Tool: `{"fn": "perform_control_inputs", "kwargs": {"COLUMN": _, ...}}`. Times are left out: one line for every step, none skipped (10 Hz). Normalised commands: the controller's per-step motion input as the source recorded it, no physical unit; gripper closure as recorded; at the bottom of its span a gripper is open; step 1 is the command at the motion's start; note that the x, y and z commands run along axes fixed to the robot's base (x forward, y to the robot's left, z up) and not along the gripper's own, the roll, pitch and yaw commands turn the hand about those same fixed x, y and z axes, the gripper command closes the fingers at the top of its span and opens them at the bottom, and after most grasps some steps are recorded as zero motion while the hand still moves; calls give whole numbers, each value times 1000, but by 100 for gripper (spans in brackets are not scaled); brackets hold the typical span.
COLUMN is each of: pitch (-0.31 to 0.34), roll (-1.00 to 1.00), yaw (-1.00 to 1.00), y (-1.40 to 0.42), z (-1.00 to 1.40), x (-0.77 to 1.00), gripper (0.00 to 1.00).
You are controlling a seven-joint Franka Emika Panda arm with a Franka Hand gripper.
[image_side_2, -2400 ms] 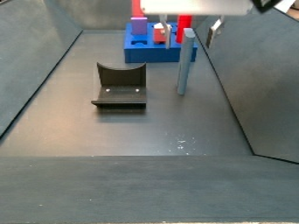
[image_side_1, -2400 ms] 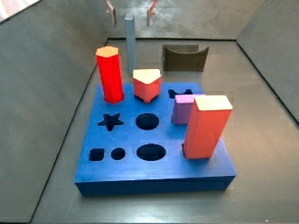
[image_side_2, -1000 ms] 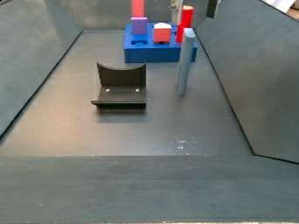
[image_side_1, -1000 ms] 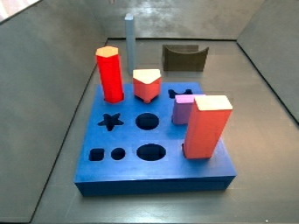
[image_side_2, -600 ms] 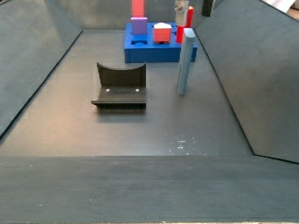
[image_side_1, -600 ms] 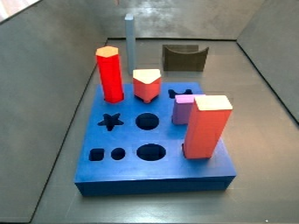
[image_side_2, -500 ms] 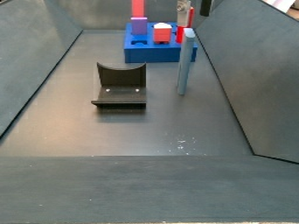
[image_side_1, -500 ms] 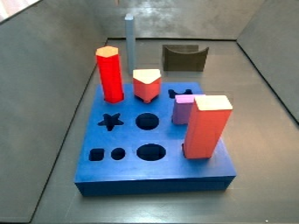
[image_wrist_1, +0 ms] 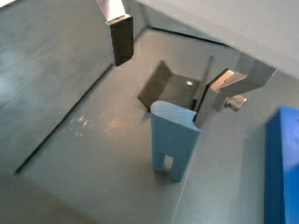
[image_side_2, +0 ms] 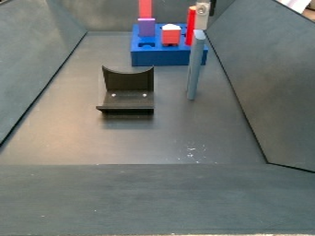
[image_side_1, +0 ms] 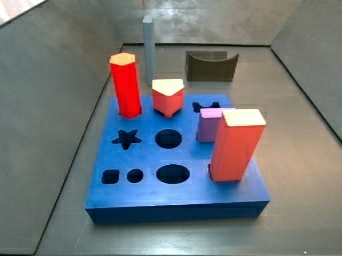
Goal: Pick up the square-circle object. Move up. Place the square-circle object on the fixture. Regrasp the square-circle object. Rotate the square-circle object. Move to above the board. Insert the square-circle object.
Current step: Rotate the square-circle object.
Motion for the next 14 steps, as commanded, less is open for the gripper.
{"fn": "perform_control_inputs", "kwargs": {"pitch": 8, "roll": -16, "yaw": 1000, "y": -3, "z": -1, "x": 10, "gripper": 0}}
{"fn": "perform_control_inputs", "kwargs": {"pitch": 8, "roll": -17, "yaw": 1000, "y": -3, "z": -1, "x": 10, "gripper": 0}}
{"fn": "perform_control_inputs", "kwargs": {"pitch": 9, "roll": -17, "yaw": 1000, "y": -3, "z": -1, "x": 10, "gripper": 0}}
{"fn": "perform_control_inputs", "kwargs": {"pitch": 9, "roll": -18, "yaw": 1000, "y": -3, "z": -1, "x": 11, "gripper": 0}}
{"fn": "perform_control_inputs", "kwargs": {"pitch": 10, "roll": -19, "yaw": 1000, "y": -3, "z": -1, "x": 11, "gripper": 0}}
{"fn": "perform_control_inputs", "kwargs": {"pitch": 10, "roll": -20, "yaw": 1000, "y": -3, "z": -1, "x": 11, "gripper": 0}}
{"fn": "perform_control_inputs", "kwargs": {"pitch": 10, "roll": -20, "yaw": 1000, "y": -3, "z": -1, "x": 11, "gripper": 0}}
{"fn": "perform_control_inputs", "kwargs": {"pitch": 11, "roll": -21, "yaw": 1000, "y": -3, "z": -1, "x": 11, "gripper": 0}}
{"fn": "perform_control_inputs", "kwargs": {"pitch": 11, "roll": -22, "yaw": 1000, "y": -3, "z": -1, "x": 11, "gripper": 0}}
{"fn": "perform_control_inputs", "kwargs": {"pitch": 12, "roll": -24, "yaw": 1000, "y": -3, "z": 0, "x": 11, "gripper": 0}}
{"fn": "perform_control_inputs", "kwargs": {"pitch": 13, "roll": -25, "yaw": 1000, "y": -3, "z": 0, "x": 11, "gripper": 0}}
{"fn": "perform_control_inputs", "kwargs": {"pitch": 14, "roll": -27, "yaw": 1000, "y": -3, "z": 0, "x": 12, "gripper": 0}}
{"fn": "perform_control_inputs", "kwargs": {"pitch": 14, "roll": -28, "yaw": 1000, "y": -3, "z": 0, "x": 12, "gripper": 0}}
{"fn": "perform_control_inputs", "kwargs": {"pitch": 15, "roll": -30, "yaw": 1000, "y": -3, "z": 0, "x": 12, "gripper": 0}}
